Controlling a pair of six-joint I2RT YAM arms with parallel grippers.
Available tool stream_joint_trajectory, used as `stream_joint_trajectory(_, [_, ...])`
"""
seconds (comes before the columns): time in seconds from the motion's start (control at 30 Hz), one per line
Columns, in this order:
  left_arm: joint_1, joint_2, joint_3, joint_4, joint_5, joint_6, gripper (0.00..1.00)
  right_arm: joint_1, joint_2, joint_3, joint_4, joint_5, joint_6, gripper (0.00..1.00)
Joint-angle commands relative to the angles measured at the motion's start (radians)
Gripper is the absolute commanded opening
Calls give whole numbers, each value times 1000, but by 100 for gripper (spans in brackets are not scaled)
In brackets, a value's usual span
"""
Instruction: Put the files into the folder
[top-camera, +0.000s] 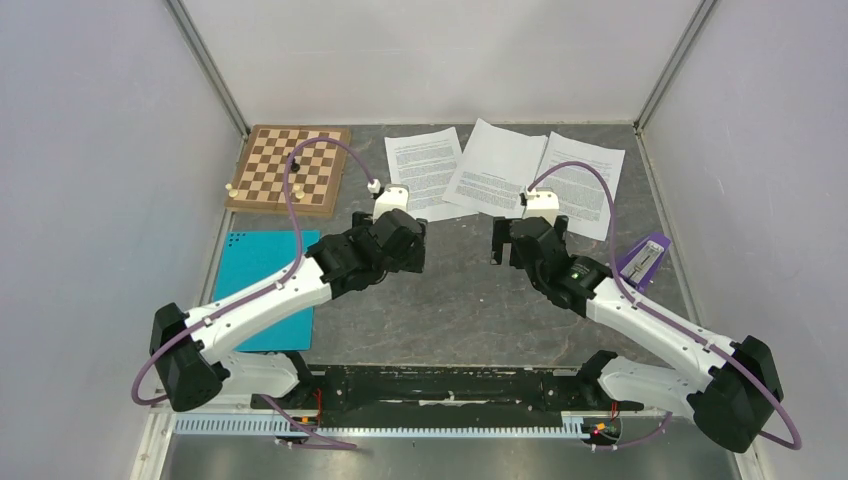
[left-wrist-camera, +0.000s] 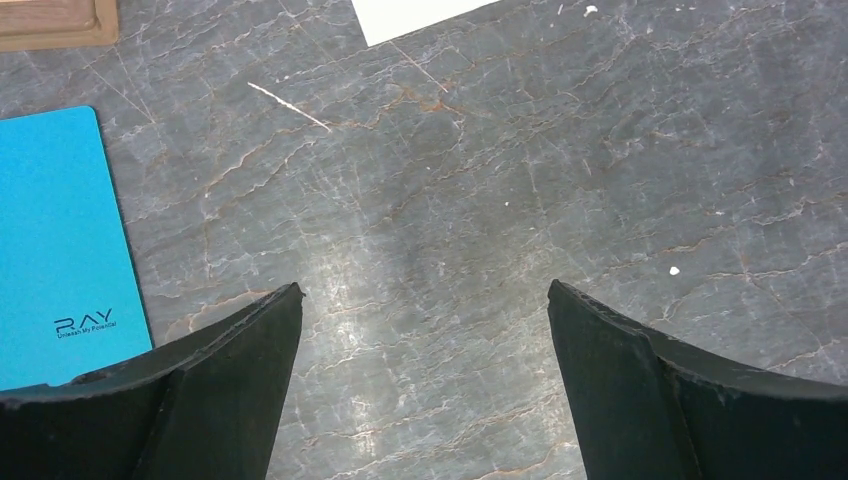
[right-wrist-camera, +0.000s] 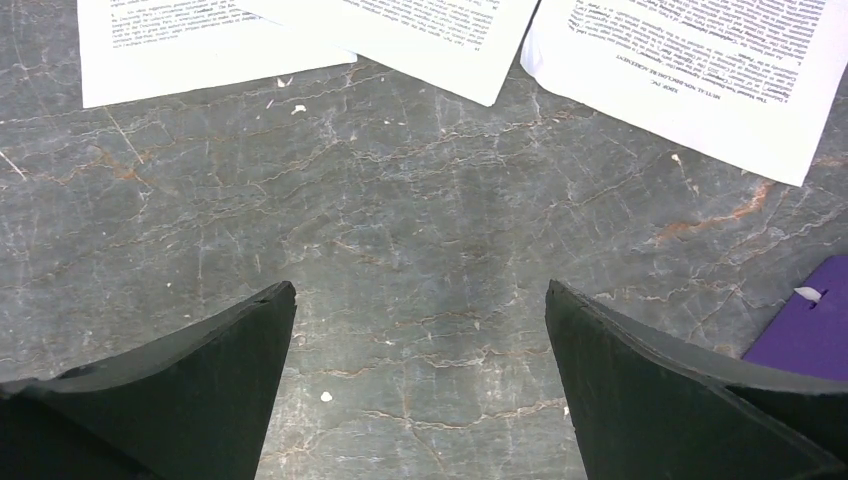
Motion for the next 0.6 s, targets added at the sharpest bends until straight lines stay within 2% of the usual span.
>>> stream_joint_trajectory(0.0, [3, 23, 43, 46, 4, 44, 98, -1, -14, 27, -5, 31, -15, 98])
stream_joint_trajectory(0.17, [13, 17, 36, 14, -40, 55, 99, -2, 15, 40, -1, 14, -20, 99])
stream_joint_trajectory(0.3, [62, -21, -6, 52, 0, 64, 99, -1, 39, 47, 8, -2, -24, 99])
stream_joint_trajectory(0.47, [141, -28, -15, 36, 19, 34, 99, -1, 54, 37, 23, -18, -36, 99])
stream_joint_trajectory(0.57, [241, -14, -3, -9, 37, 4, 98, -1, 52, 26, 42, -27, -45, 99])
